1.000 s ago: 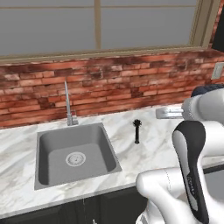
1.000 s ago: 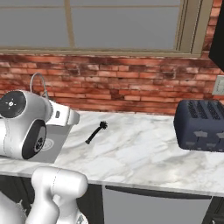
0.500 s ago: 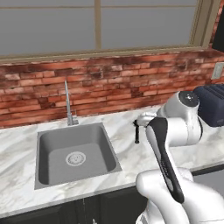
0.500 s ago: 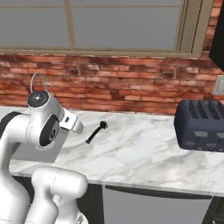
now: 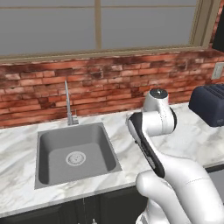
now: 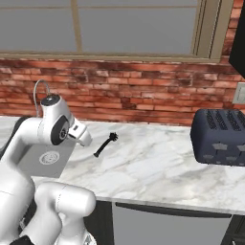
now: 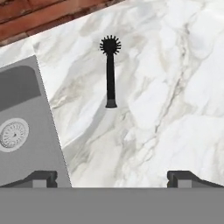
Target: Grab the spray bottle from the cabinet, then place it next to the cutting board for sanitizing. Then grab the dish brush from the countertop next to the sink and place it next to the cutting board.
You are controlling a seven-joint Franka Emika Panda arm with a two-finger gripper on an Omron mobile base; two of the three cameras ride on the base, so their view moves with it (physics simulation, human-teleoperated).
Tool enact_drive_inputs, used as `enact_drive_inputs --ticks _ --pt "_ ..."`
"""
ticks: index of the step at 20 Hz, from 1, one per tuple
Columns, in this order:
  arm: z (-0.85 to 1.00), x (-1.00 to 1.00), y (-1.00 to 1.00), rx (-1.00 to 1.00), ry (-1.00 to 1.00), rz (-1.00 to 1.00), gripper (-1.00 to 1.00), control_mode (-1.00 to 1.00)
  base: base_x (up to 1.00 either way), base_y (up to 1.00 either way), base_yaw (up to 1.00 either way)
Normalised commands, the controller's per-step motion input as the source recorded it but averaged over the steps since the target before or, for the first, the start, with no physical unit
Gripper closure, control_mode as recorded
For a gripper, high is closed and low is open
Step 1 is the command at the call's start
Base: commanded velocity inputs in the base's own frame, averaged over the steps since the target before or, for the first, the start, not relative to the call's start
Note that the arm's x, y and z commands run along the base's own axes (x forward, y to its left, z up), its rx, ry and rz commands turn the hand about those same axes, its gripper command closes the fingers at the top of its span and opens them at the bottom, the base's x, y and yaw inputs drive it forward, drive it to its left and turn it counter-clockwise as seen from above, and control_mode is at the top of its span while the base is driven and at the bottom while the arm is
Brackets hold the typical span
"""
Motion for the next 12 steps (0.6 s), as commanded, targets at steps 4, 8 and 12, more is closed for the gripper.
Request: enact_drive_inputs --ticks 4,8,12 --pt "-0.36 0.62 0.0 0.0 0.15 0.0 -1.0 -1.0 0.0 0.0 0.0" --pt "-0.45 0.64 -0.01 0.0 0.15 0.0 -1.0 -1.0 0.0 0.0 0.0" --pt "-0.46 0.49 -0.18 0.0 0.09 0.01 -1.0 -1.0 0.0 0.0 0.0"
